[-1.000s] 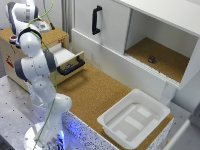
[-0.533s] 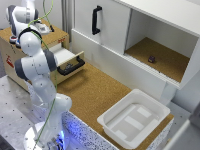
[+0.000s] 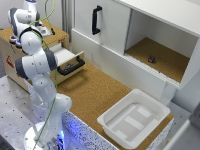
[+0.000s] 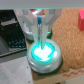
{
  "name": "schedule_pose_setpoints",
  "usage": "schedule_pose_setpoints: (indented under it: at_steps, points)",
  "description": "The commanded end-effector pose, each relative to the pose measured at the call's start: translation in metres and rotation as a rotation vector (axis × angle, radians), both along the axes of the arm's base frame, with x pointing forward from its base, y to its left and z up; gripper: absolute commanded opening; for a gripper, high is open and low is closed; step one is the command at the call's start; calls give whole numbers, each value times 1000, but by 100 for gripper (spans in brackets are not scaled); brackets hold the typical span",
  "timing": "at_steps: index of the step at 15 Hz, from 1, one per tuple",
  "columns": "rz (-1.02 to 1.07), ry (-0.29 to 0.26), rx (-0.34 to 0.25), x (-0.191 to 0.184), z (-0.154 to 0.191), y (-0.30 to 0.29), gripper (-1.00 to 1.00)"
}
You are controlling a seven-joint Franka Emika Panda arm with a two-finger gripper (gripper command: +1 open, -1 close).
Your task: Switch off the green light
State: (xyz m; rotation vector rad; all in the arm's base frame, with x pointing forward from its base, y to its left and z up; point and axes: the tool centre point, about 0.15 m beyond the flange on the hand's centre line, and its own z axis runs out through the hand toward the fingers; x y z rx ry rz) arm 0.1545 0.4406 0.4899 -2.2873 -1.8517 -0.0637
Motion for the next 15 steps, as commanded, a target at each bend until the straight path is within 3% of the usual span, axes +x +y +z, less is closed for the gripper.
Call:
schedule_pose_setpoints:
  at_steps: [1,4,9,11,15]
  points:
    - [-98,-72,52,-32,75,-65,100]
    - [-175,-12,66,-26,54,-97,100]
    - [-416,-8,-18,5,26,-175,100]
    - [-521,16,-6,38,14,-213,100]
    - [-783,9,22,112,17,-308,100]
